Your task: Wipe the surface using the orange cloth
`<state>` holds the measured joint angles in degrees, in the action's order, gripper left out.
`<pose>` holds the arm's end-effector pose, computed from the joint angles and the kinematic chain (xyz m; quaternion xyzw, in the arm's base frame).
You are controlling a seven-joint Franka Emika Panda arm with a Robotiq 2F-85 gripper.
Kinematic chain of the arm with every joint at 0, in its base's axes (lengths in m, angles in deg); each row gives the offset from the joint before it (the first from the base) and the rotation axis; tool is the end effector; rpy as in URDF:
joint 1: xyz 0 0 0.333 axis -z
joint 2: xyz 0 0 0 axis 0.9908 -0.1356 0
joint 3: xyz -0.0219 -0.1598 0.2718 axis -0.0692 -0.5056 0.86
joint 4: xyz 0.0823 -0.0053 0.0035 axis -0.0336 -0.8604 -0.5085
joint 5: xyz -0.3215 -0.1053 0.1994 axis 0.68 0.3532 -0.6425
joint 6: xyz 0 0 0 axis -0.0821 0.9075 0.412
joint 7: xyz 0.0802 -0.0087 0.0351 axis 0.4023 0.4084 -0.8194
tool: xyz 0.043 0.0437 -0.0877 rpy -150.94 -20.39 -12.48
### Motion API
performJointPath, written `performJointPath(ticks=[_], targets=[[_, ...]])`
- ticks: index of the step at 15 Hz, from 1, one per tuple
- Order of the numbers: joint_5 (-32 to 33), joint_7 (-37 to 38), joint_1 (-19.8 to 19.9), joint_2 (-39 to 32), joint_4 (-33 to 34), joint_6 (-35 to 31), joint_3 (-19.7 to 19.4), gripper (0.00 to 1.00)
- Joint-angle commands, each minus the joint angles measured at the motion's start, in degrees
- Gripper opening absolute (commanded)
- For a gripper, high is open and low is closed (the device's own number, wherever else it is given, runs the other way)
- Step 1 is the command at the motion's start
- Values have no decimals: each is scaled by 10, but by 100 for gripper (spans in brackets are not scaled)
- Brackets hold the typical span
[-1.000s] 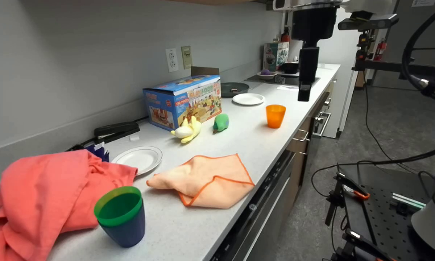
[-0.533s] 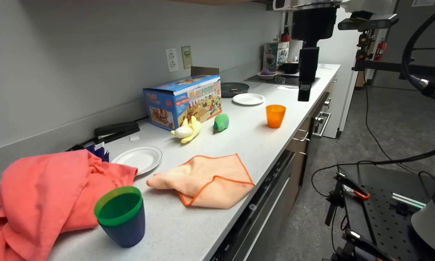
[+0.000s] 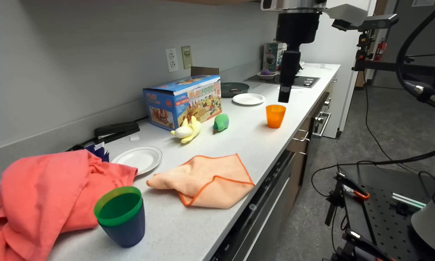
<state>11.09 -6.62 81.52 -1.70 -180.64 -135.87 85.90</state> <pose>0.4000 0.0078 0.4764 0.9991 0.0186 0.0342 0.0186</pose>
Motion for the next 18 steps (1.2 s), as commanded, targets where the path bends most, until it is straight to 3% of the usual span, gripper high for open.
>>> performJointPath(ticks=[1,7,11,12,13,18], targets=[[5,-4,-1,-64,41,-45,4,100],[-14,-29,-21,-188,114,-120,9,100],[-51,-70,-37,-256,165,-128,13,100],[-61,-80,-38,-266,174,-123,14,100],[-35,-49,-32,-237,140,-130,17,100],[-44,-61,-33,-262,163,-129,20,100]])
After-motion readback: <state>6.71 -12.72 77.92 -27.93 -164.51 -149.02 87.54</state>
